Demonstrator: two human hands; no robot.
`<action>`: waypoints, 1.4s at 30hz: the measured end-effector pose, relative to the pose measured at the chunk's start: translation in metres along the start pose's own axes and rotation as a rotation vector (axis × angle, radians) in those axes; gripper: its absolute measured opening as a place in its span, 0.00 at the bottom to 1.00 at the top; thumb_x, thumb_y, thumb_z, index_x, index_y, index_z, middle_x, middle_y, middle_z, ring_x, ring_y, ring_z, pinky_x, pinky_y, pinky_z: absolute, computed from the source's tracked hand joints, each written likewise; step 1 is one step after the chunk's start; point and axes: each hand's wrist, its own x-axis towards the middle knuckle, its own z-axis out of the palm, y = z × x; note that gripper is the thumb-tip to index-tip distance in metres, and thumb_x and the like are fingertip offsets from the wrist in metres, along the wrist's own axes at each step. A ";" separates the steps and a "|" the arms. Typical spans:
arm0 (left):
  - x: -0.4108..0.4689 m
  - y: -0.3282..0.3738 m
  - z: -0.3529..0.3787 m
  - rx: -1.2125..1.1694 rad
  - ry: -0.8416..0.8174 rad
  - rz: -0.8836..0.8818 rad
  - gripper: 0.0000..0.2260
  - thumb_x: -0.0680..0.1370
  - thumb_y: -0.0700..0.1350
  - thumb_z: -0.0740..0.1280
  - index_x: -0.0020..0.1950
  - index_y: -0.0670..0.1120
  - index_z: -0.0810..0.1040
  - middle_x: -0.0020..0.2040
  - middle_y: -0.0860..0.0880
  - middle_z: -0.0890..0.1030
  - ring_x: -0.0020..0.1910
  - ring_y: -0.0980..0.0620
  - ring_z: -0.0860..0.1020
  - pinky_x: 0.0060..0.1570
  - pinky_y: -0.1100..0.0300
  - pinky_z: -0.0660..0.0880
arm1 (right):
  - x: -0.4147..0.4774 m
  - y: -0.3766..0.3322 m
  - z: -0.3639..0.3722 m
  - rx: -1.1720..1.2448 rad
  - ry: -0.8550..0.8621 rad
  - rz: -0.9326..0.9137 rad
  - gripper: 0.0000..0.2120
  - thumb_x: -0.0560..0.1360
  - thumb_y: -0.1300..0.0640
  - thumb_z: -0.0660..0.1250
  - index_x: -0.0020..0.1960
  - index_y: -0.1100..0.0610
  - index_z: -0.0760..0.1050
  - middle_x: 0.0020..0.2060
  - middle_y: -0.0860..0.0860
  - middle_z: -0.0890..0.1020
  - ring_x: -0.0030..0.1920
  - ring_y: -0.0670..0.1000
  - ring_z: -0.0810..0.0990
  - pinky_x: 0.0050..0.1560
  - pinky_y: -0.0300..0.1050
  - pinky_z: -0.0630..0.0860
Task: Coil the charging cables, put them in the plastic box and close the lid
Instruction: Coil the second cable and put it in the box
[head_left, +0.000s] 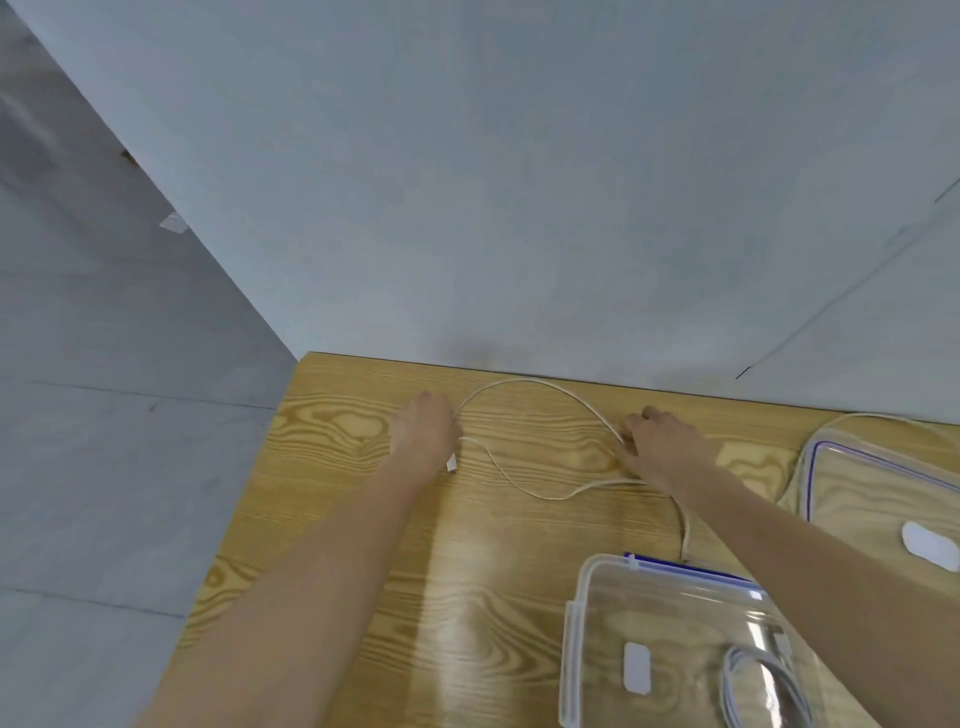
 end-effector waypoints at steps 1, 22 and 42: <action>0.002 -0.001 0.002 0.006 -0.006 -0.012 0.05 0.77 0.39 0.63 0.40 0.41 0.74 0.41 0.45 0.75 0.41 0.45 0.77 0.32 0.56 0.70 | 0.001 0.000 0.001 0.023 0.001 0.014 0.14 0.78 0.51 0.58 0.58 0.58 0.72 0.52 0.54 0.75 0.53 0.56 0.76 0.47 0.48 0.72; -0.012 0.000 -0.050 -0.537 0.482 0.146 0.08 0.79 0.38 0.63 0.56 0.40 0.78 0.48 0.44 0.80 0.43 0.53 0.73 0.43 0.65 0.65 | -0.038 0.026 -0.027 0.747 0.314 0.130 0.07 0.78 0.63 0.59 0.54 0.61 0.74 0.41 0.56 0.79 0.41 0.57 0.77 0.42 0.48 0.72; -0.211 0.128 -0.144 -1.500 0.188 0.267 0.03 0.79 0.37 0.63 0.49 0.39 0.77 0.35 0.46 0.81 0.29 0.52 0.76 0.32 0.61 0.75 | -0.187 0.062 -0.166 1.495 0.441 -0.221 0.10 0.80 0.58 0.57 0.50 0.56 0.77 0.27 0.51 0.72 0.26 0.48 0.66 0.25 0.38 0.63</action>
